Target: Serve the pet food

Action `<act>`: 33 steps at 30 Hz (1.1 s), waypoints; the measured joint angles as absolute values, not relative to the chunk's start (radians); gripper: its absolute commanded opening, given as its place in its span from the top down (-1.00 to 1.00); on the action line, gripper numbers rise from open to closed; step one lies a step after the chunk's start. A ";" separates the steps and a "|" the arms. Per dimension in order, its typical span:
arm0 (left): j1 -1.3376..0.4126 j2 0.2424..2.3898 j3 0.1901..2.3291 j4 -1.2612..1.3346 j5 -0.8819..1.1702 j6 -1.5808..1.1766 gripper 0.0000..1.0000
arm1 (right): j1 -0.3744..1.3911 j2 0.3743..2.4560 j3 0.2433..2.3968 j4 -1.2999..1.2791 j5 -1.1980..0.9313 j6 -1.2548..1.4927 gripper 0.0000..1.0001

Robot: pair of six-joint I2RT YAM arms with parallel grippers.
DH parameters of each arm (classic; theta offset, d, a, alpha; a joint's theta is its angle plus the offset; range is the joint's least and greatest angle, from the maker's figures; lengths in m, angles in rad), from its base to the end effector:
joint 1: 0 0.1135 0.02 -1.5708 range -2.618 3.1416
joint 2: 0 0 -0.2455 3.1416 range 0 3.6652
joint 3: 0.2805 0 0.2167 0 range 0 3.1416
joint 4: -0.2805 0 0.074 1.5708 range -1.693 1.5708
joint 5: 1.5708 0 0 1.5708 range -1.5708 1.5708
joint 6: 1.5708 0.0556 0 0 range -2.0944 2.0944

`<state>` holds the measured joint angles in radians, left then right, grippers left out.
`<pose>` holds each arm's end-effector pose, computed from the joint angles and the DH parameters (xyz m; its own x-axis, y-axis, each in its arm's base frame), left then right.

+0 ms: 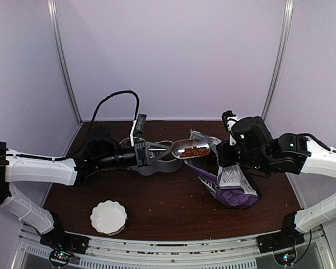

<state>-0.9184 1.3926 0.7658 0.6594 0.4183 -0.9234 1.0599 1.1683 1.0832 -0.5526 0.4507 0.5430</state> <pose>0.1673 -0.2561 0.2856 -0.7639 -0.2008 -0.6134 0.6024 0.1193 -0.7892 0.1366 0.1941 0.3076 -0.5665 -0.0594 -0.8219 -0.3753 0.9066 0.1931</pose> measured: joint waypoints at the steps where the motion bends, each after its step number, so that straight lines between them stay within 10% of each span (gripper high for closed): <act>1: -0.916 1.390 0.762 0.670 0.425 -0.929 1.00 | 1.057 1.164 1.080 -0.552 0.450 0.546 1.00; 33: -0.665 1.251 0.731 0.386 0.273 -0.986 1.00 | 1.039 1.144 1.058 -0.542 0.441 0.557 1.00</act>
